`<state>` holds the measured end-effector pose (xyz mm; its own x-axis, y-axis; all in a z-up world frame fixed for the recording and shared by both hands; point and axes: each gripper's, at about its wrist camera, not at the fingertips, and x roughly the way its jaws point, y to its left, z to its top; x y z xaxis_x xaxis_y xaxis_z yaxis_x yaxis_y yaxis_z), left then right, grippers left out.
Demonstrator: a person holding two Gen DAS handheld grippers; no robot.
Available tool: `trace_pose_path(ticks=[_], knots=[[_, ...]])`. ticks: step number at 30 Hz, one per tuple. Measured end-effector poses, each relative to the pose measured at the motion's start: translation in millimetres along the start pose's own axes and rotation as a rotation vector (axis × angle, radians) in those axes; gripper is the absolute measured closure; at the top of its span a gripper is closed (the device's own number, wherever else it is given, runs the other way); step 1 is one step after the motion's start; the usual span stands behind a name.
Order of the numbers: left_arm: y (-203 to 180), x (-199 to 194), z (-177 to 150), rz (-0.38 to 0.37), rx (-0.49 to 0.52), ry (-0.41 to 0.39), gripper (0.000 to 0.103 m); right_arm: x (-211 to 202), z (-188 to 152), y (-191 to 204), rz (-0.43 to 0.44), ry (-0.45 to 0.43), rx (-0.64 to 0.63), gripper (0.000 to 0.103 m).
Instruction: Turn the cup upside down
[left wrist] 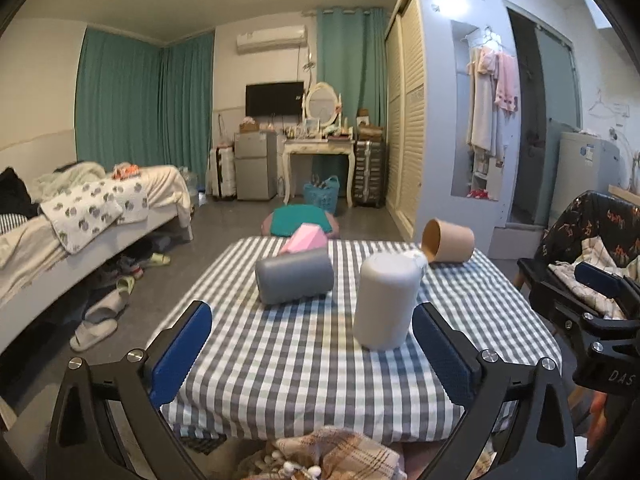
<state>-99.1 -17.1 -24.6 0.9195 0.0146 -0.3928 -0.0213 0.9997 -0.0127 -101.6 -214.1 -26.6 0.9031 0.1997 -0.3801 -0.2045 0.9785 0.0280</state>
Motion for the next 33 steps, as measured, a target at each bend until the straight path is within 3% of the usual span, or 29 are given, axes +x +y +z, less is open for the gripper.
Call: trace_pose_path(ticks=[33], knots=[[-1,-4,-10,-0.01,0.026,0.02,0.0,10,-16,-2,-0.003,0.054,0.033,0.0]])
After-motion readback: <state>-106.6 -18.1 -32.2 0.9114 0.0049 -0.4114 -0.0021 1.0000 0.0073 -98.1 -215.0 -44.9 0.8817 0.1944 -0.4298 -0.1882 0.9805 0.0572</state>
